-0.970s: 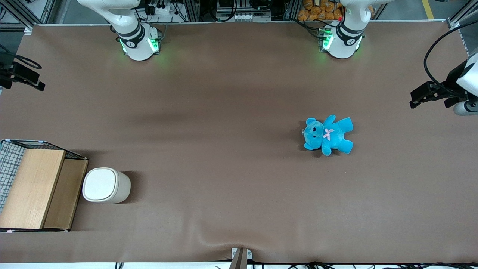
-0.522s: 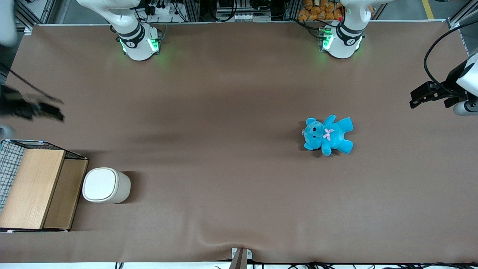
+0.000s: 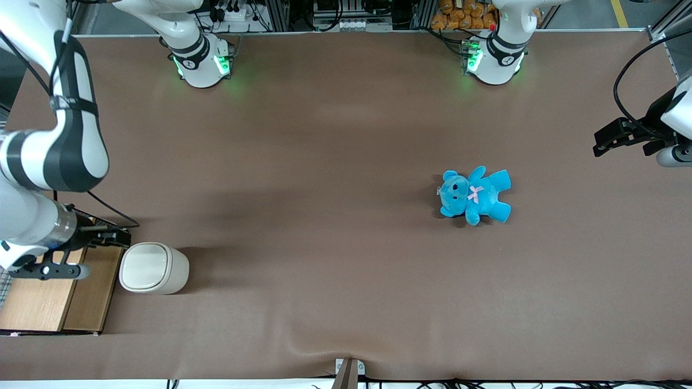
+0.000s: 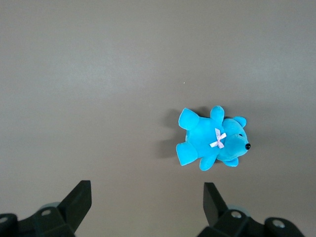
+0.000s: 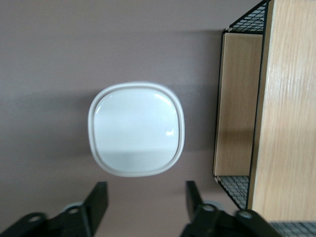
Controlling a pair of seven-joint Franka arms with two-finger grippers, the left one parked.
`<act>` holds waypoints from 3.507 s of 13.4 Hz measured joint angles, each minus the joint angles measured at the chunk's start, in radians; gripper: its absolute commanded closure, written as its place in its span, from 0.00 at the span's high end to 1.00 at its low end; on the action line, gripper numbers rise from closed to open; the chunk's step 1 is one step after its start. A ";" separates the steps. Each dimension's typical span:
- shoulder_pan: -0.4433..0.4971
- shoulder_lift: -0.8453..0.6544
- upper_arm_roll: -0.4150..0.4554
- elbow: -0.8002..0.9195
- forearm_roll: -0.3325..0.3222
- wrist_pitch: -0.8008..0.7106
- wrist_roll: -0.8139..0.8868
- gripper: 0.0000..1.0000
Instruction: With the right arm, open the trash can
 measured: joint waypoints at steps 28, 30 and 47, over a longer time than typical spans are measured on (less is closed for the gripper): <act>0.012 -0.140 0.003 0.020 -0.025 -0.204 -0.032 0.00; 0.011 -0.215 0.002 0.020 -0.007 -0.326 -0.031 0.00; -0.006 -0.549 -0.005 -0.085 0.054 -0.595 0.040 1.00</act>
